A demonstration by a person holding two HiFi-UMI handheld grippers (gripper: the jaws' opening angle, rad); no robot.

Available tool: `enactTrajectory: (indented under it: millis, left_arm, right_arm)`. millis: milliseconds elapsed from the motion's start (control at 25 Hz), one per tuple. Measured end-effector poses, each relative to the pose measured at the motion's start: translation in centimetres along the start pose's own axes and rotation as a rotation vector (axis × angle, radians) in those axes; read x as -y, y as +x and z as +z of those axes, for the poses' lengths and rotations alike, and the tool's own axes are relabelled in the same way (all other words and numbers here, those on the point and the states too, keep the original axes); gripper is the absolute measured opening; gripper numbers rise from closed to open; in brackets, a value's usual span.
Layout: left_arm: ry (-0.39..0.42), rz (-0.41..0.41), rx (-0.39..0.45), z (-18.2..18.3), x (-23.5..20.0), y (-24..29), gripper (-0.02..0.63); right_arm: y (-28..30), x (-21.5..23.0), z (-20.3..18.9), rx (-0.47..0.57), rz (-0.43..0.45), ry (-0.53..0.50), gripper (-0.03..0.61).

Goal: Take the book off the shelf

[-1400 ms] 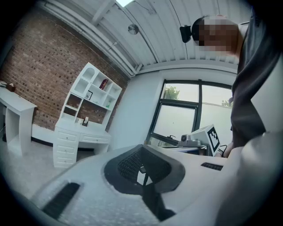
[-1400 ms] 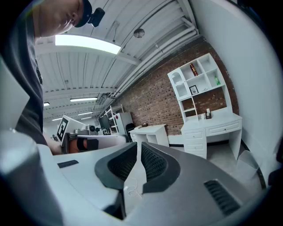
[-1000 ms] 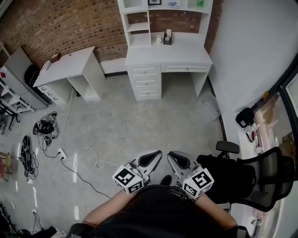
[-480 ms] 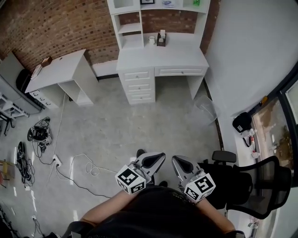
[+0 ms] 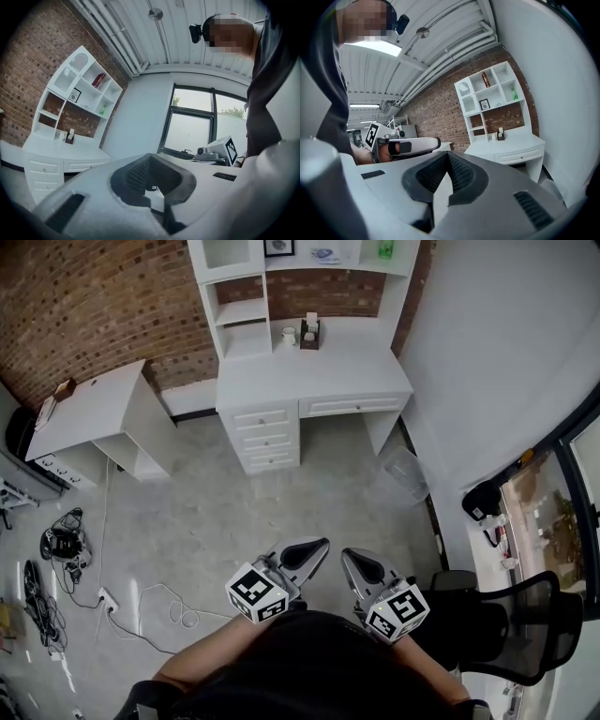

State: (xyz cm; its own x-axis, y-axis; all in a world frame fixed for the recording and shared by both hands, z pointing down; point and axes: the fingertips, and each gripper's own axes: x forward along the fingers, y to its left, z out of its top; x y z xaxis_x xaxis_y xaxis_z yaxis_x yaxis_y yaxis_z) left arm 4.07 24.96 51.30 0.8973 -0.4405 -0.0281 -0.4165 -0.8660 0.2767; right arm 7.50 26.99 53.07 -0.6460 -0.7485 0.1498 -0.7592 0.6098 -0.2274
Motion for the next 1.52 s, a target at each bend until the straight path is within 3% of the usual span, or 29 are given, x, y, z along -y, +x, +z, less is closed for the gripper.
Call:
enactTrajectory:
  millis: [360, 880, 1160, 1520]
  left_arm:
    - [-0.015, 0.028, 0.014, 4.3, -11.9, -2.9, 0.008]
    - [-0.010, 0.110, 0.008, 5.1, -19.7, -3.7, 0.008]
    - [-0.012, 0.154, 0.005, 6.1, -24.4, 0.8, 0.008]
    - [0.039, 0.160, 0.044, 8.4, -30.8, 13.2, 0.008]
  right_arm:
    - [12.6, -0.3, 3.7, -0.009, 0.015, -0.043, 0.015]
    - [21.4, 2.0, 3.9, -0.049, 0.110, -0.019, 0.015]
    - [24.7, 7.8, 5.9, -0.040, 0.137, -0.020, 0.015]
    - [27.7, 21.1, 10.8, -0.003, 0.144, -0.045, 0.015]
